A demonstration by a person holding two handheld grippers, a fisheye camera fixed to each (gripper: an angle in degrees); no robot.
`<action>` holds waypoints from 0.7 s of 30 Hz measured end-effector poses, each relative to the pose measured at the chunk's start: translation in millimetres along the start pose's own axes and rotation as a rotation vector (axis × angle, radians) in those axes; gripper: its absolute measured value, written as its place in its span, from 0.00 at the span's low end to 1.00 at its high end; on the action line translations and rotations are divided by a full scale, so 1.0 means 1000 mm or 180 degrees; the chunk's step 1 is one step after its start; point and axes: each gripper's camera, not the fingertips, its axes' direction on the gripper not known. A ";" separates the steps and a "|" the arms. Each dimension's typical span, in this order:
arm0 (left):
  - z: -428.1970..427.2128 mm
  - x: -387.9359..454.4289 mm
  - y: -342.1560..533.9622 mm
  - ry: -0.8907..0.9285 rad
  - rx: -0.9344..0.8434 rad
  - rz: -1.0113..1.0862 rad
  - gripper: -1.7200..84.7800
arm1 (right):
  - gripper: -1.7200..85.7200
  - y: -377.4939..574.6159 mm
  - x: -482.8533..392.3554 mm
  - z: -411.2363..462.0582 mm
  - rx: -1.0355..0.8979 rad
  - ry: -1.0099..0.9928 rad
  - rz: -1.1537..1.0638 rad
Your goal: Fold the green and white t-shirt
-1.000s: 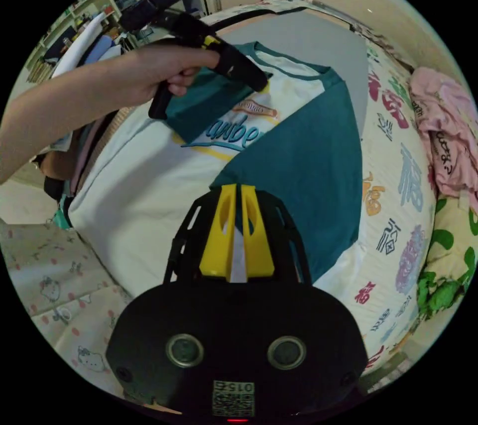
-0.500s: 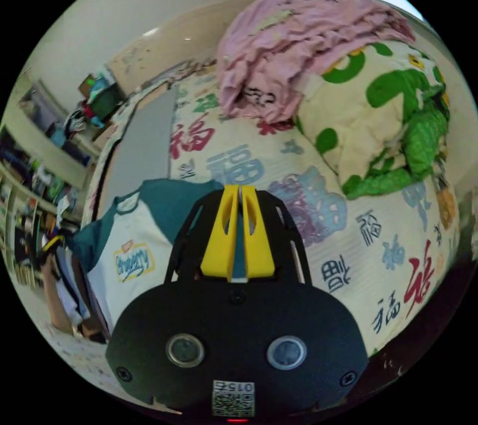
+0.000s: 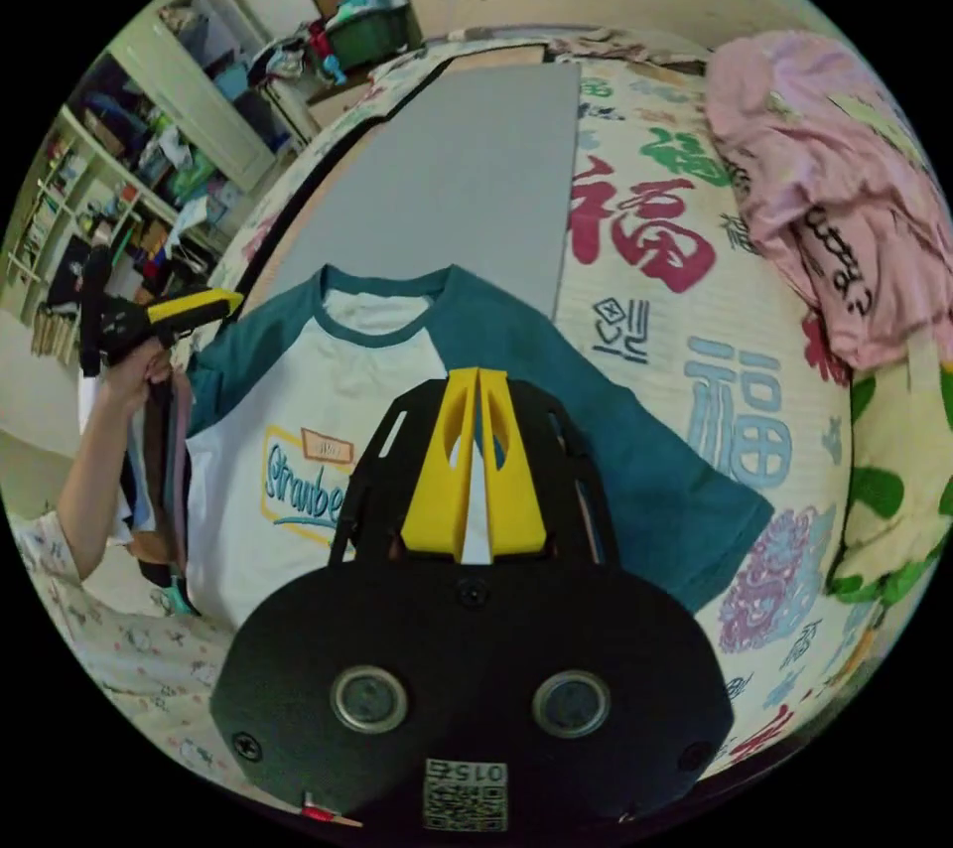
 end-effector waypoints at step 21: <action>0.039 0.032 -0.196 -0.0233 -0.0070 0.0318 0.03 | 0.01 -0.082 0.082 0.169 -0.0068 0.0599 0.0012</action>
